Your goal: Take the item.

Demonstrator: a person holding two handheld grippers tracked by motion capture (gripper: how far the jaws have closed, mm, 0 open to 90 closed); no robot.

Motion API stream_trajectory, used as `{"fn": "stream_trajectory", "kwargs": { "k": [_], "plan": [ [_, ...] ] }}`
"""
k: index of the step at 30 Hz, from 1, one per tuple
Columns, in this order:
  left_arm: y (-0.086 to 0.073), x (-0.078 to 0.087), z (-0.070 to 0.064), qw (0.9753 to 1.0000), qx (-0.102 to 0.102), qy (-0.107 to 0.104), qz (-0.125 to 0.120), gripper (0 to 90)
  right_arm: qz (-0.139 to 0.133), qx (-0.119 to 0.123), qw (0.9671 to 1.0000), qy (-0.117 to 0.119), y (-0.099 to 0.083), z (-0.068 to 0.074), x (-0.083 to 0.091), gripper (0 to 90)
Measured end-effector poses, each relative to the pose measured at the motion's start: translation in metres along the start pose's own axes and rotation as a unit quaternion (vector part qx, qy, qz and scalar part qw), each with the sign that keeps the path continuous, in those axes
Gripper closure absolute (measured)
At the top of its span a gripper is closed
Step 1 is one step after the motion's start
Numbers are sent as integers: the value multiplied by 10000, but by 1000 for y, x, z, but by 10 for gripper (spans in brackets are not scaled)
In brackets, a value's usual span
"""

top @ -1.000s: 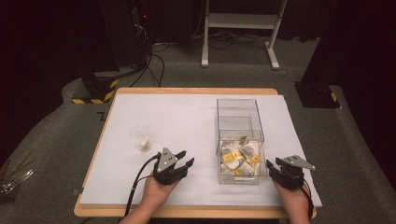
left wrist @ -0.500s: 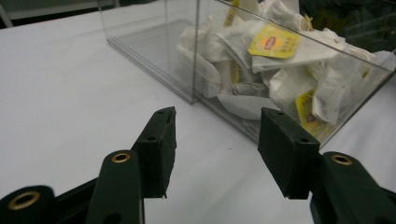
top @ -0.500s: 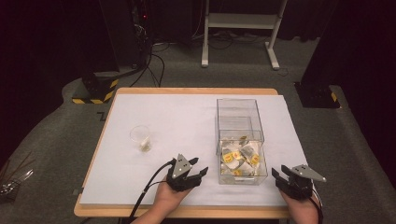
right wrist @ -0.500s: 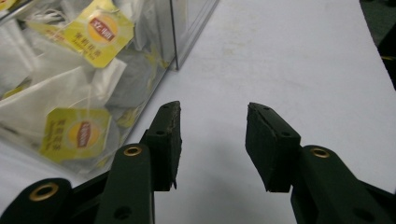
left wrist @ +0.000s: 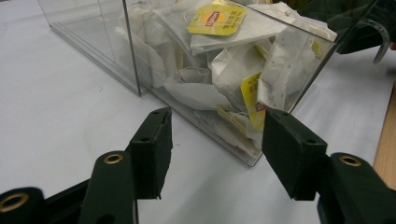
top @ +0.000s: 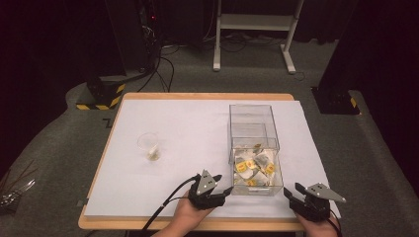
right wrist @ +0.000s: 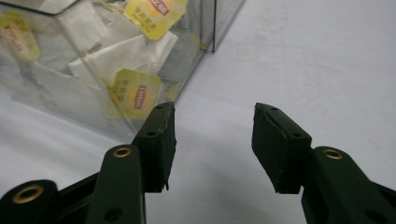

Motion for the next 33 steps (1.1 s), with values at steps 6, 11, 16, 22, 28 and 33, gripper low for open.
{"fn": "stream_trajectory", "kwargs": {
  "k": [6, 11, 16, 22, 28, 33],
  "plan": [
    [-3, 3, -1, 10000, -50, 0, 57, 428, -16, 96, 9999, 136, -1, 6, 2, 495],
    [-7, 6, -3, 10000, 0, -8, 92, 429, -30, 157, 9996, 212, -1, 11, 3, 496],
    [-12, 4, -9, 9998, -1, -84, 155, 429, -27, 224, 9994, 274, -2, 14, 4, 525],
    [-14, 0, -11, 9997, 53, -169, 189, 455, 29, 316, 9989, 344, -5, 16, 4, 535],
    [-14, -3, -16, 9995, -3, -254, 181, 527, -76, 389, 9980, 485, -3, 24, 7, 531],
    [-12, -5, -18, 9995, -46, -307, 103, 598, -196, 407, 9979, 468, 1, 27, 8, 525]
  ]
}}
Point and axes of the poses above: each handheld gripper's, and its own axes: x roughly backward along the jaws, y roughly out of its top, z roughly to its left, the point moved 6 cm from there along -x, roughly forward along the jaws, and after that the axes turned 11 degrees about -y, right-handed, at the moved point
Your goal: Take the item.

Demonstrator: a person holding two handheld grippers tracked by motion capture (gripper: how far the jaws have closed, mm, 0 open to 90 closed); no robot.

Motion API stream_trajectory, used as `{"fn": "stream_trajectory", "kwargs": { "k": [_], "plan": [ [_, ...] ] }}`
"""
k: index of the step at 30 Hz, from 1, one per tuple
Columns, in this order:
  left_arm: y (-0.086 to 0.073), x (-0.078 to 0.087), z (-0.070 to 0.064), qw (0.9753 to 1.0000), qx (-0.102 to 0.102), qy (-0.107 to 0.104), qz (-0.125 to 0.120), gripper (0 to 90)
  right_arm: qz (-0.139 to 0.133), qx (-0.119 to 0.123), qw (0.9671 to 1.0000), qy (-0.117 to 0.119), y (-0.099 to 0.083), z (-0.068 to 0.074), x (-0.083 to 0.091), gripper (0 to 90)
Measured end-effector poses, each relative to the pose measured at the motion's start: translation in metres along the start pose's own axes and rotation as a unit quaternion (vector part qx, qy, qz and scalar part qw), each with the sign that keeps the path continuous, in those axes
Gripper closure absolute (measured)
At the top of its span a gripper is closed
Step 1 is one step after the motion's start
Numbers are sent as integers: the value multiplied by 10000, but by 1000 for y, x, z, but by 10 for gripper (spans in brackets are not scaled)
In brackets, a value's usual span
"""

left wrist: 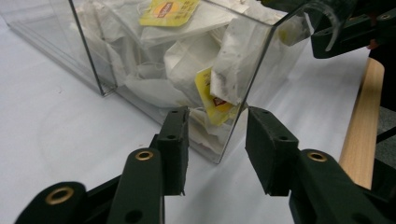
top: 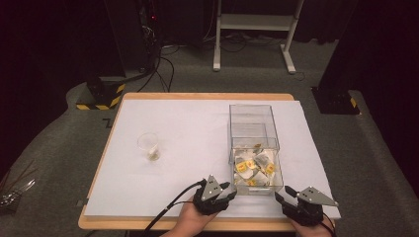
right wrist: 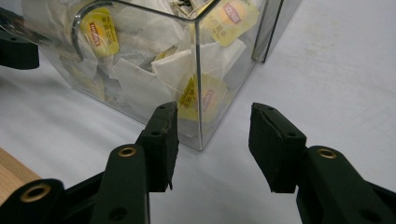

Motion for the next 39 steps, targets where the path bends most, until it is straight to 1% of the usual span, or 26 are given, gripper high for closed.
{"fn": "stream_trajectory", "kwargs": {
  "k": [4, 6, 9, 12, 13, 15, 16, 17, 18, 20, 21, 23, 24, 26, 28, 29, 30, 33, 34, 35, 36, 38, 39],
  "plan": [
    [0, -2, -2, 10000, -87, -21, -17, 650, -17, -6, 10000, -13, 1, 0, -1, 523],
    [1, -2, -1, 9999, -109, -22, -2, 651, -41, -34, 10000, -20, 2, -1, -1, 523],
    [4, -5, -2, 9999, -79, 11, -74, 647, -76, -51, 9999, -54, 4, -1, -2, 511],
    [6, -7, 1, 9999, -102, 78, -68, 633, -80, -43, 9999, -87, 7, -2, -4, 500],
    [7, -9, 1, 9999, -83, 93, -93, 629, -81, -67, 9999, -85, 8, -2, -5, 495],
    [9, -10, 3, 9998, -126, 137, -83, 613, -77, -144, 9999, -48, 11, -3, -7, 488],
    [10, -11, 3, 9997, -112, 155, -117, 607, -66, -180, 9998, -27, 13, -4, -8, 485],
    [11, -11, 4, 9997, -174, 172, -87, 594, -57, -201, 9998, -15, 14, -4, -9, 482],
    [12, -12, 5, 9996, -164, 189, -99, 587, -60, -210, 9998, -9, 16, -5, -9, 481],
    [15, -12, 8, 9994, -191, 270, -140, 573, -63, -207, 9998, -30, 20, -5, -11, 474],
    [16, -13, 8, 9993, -148, 296, -199, 563, -58, -211, 9998, -38, 22, -6, -11, 471],
    [18, -13, 11, 9991, -168, 336, -188, 544, -53, -206, 9998, -57, 24, -7, -13, 467],
    [20, -14, 13, 9989, -126, 366, -257, 532, -34, -222, 9997, -71, 25, -7, -13, 464],
    [23, -14, 15, 9985, -150, 436, -281, 520, -54, -199, 9997, -127, 28, -9, -15, 461],
    [25, -15, 18, 9984, -134, 461, -286, 503, -57, -202, 9996, -171, 29, -11, -16, 460],
    [26, -16, 19, 9983, -128, 481, -290, 496, -44, -241, 9995, -177, 30, -12, -17, 458],
    [26, -17, 19, 9982, -118, 494, -328, 494, -49, -243, 9995, -203, 30, -13, -18, 458],
    [27, -19, 22, 9979, -154, 540, -308, 481, -51, -289, 9993, -232, 31, -15, -20, 457],
    [27, -20, 23, 9979, -148, 548, -316, 479, -61, -288, 9993, -242, 31, -15, -21, 457],
    [27, -20, 23, 9979, -185, 551, -278, 476, -65, -291, 9992, -252, 31, -15, -22, 456],
    [27, -22, 24, 9978, -162, 570, -309, 475, -79, -277, 9993, -258, 31, -15, -22, 456],
    [28, -22, 25, 9976, -220, 593, -274, 470, -89, -287, 9992, -256, 32, -15, -24, 455],
    [28, -23, 26, 9975, -216, 609, -287, 468, -78, -291, 9992, -252, 32, -15, -25, 454]
  ]
}}
Point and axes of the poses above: each handheld gripper's, and its own axes: x roughly backward along the jaws, y roughly out of its top, z roughly to its left, the point moved 6 cm from there along -x, roughly forward along the jaws, and after that the axes turned 11 degrees about -y, right-handed, at the moved point
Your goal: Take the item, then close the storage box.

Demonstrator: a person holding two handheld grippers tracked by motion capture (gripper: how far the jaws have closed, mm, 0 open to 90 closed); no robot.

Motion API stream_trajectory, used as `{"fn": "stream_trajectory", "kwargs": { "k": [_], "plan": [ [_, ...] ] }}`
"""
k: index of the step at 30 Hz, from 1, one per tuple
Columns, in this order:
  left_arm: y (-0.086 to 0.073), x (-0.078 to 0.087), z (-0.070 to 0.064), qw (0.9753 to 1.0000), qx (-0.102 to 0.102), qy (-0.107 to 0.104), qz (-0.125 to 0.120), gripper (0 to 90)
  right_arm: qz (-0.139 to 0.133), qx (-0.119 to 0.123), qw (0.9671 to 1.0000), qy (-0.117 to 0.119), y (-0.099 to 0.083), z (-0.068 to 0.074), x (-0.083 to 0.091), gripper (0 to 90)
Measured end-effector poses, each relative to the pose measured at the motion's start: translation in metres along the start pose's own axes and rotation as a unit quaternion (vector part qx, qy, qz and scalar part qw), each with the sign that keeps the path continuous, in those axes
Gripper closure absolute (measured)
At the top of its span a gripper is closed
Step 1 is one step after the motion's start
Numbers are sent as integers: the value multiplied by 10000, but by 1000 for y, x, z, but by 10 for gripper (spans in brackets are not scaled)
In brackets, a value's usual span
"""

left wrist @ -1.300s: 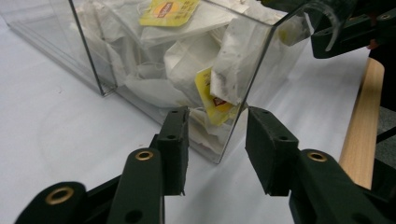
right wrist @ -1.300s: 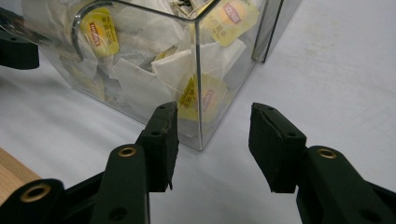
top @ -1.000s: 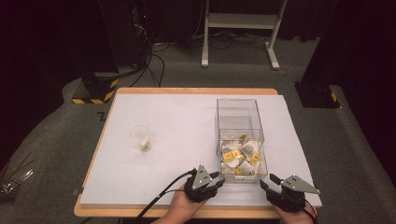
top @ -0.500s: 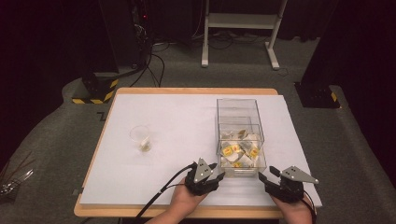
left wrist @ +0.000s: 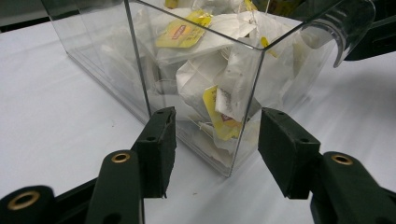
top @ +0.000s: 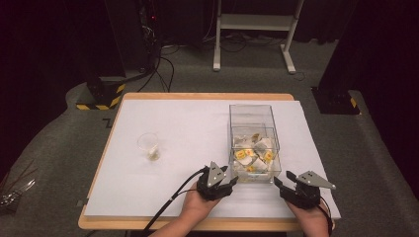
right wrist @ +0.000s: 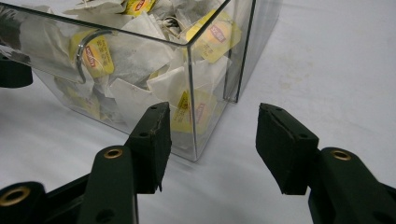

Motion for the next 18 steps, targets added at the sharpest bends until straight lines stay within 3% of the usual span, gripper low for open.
{"fn": "stream_trajectory", "kwargs": {
  "k": [6, 18],
  "plan": [
    [1, -3, 3, 10000, -63, 72, 4, 461, -30, 7, 10000, 3, 3, 0, -6, 451],
    [6, -13, 17, 9997, 16, 241, -100, 448, -88, -21, 9999, -49, 14, 1, -18, 451]
  ]
}}
Point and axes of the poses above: each handheld gripper's, and its own axes: x roughly backward along the jaws, y roughly out of its top, z roughly to its left, the point moved 6 cm from there along -x, roughly forward along the jaws, and after that the axes turned 11 degrees about -y, right-handed, at the moved point
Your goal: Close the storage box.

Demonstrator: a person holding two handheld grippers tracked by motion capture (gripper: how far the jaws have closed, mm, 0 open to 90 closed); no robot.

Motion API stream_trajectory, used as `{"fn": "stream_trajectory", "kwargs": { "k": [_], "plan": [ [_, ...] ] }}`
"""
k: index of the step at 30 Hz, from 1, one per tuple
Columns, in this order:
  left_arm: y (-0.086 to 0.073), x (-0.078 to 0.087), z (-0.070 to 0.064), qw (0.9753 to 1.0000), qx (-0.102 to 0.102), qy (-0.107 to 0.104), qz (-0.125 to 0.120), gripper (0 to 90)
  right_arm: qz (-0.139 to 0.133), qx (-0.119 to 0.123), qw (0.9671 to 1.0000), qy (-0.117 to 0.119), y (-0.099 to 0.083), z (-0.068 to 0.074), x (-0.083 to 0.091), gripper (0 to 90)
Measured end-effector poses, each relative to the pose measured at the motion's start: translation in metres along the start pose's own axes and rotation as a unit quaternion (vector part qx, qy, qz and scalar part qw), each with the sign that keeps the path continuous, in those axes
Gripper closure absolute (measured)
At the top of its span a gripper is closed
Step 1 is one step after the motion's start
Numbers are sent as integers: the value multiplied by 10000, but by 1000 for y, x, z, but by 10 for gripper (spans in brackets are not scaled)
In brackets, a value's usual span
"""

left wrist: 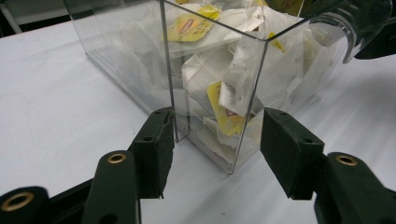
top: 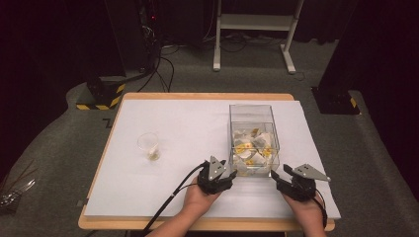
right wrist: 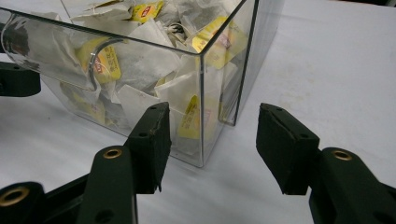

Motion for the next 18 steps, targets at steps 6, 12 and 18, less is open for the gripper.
{"fn": "stream_trajectory", "kwargs": {
  "k": [6, 12, 18],
  "plan": [
    [2, -5, 7, 9999, -45, 91, 20, 440, -7, -48, 10000, -25, 4, -1, -8, 450],
    [5, -11, 14, 9998, -30, 192, 15, 426, -19, -74, 9999, -66, 9, -2, -14, 451],
    [7, -18, 19, 9997, 29, 256, 7, 419, -37, -127, 9998, -152, 14, -3, -22, 451]
  ]
}}
Point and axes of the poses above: each handheld gripper's, and its own axes: x roughly backward along the jaws, y roughly out of its top, z roughly to its left, the point moved 6 cm from there along -x, roughly forward along the jaws, and after that the axes turned 11 degrees about -y, right-handed, at the moved point
